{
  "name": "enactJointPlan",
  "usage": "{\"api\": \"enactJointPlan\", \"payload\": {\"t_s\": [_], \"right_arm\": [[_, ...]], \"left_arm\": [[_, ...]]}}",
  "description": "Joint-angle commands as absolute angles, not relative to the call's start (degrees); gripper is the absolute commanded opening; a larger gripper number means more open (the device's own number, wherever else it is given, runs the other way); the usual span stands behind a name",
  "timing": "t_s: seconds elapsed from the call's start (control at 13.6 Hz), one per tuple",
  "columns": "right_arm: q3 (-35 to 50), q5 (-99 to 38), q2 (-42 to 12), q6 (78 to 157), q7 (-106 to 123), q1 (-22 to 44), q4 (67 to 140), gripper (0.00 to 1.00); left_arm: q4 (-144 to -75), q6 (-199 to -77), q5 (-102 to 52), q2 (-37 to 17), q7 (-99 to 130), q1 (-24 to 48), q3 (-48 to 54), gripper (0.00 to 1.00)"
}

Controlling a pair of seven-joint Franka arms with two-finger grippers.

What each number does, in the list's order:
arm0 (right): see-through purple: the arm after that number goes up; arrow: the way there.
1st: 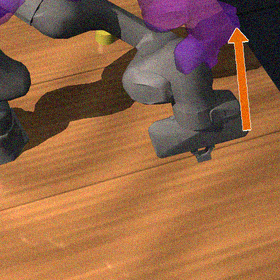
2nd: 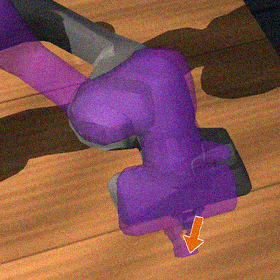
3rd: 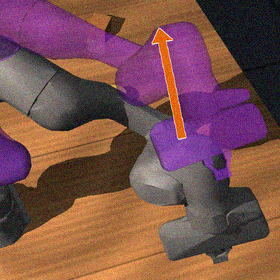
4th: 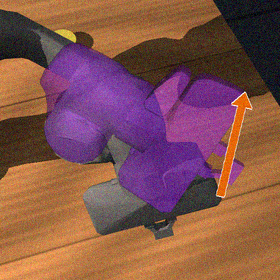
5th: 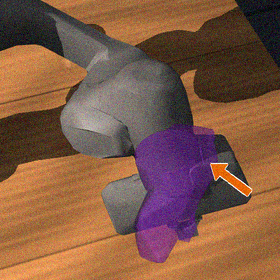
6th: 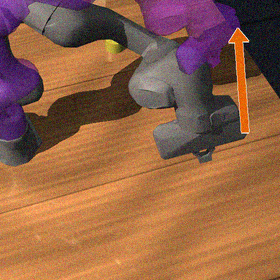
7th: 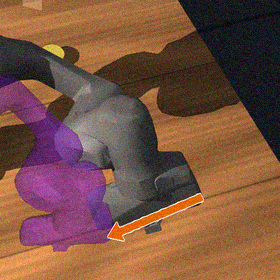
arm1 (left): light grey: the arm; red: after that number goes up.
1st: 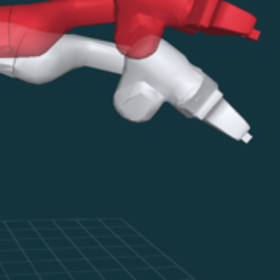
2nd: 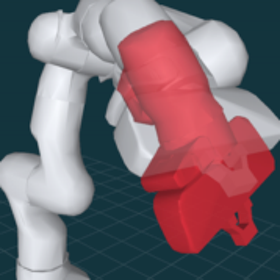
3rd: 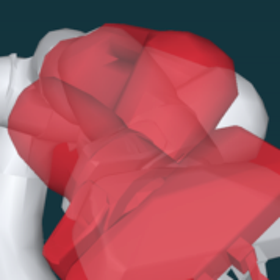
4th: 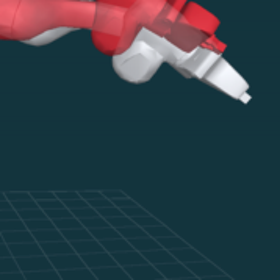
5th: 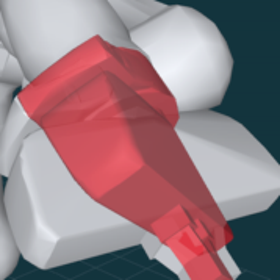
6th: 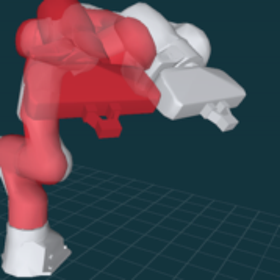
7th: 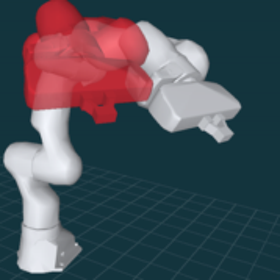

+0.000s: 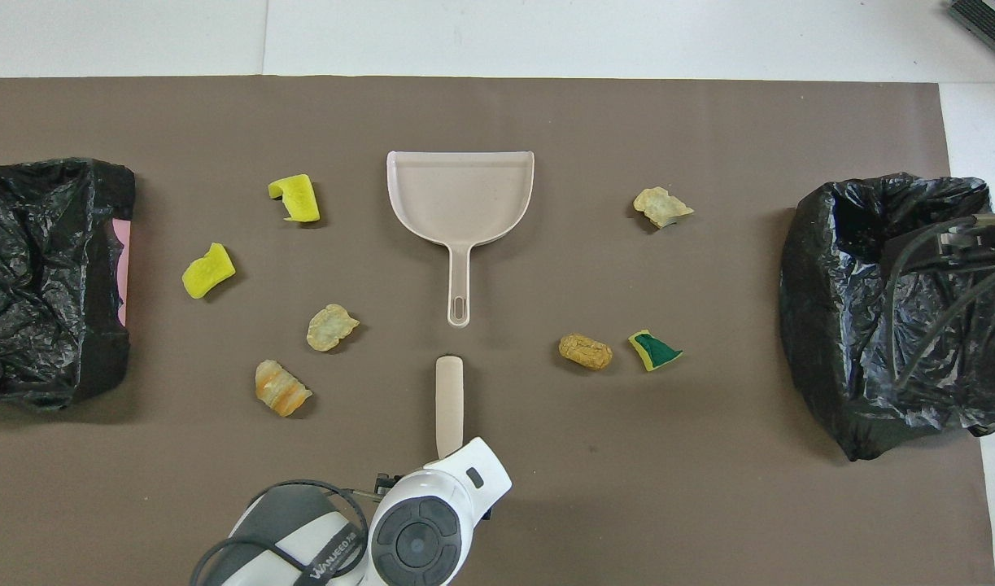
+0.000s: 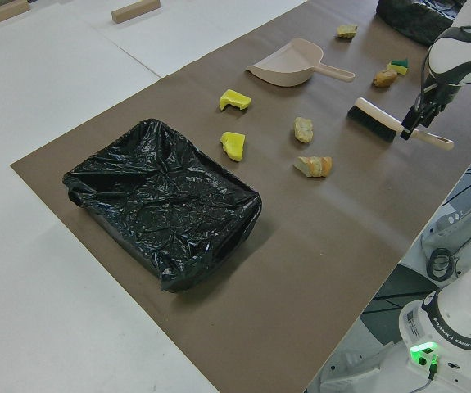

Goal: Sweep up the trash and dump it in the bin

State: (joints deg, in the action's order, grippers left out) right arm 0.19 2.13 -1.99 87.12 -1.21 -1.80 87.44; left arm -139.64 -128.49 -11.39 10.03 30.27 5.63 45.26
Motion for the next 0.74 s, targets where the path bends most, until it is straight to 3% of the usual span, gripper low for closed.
{"api": "enactJointPlan", "payload": {"t_s": [0.0,0.22,0.29,0.37,0.66], "right_arm": [[-0.1,1.0,-2.1,86.4,0.1,-2.2,86.8,1.0],[-0.1,1.0,-2.1,86.4,0.1,-1.8,86.8,1.0],[-0.1,1.0,-1.9,85.5,0.1,-1.8,86.9,1.0],[-0.1,1.1,-1.9,85.4,0.1,-1.8,86.9,1.0],[0.5,1.1,-3.0,86.1,-0.4,-1.0,86.6,1.0]], "left_arm": [[-140.7,-129.7,-15.6,10.8,29.4,5.5,45.6,0.91],[-140.6,-129.6,-16.1,10.5,29.8,5.5,45.8,0.64],[-140.5,-129.4,-16.0,10.5,29.8,5.5,45.8,0.44],[-140.5,-128.9,-16.0,10.5,29.6,5.5,45.8,0.31],[-138.8,-124.3,-16.0,10.4,29.4,5.5,45.8,0.0]]}}
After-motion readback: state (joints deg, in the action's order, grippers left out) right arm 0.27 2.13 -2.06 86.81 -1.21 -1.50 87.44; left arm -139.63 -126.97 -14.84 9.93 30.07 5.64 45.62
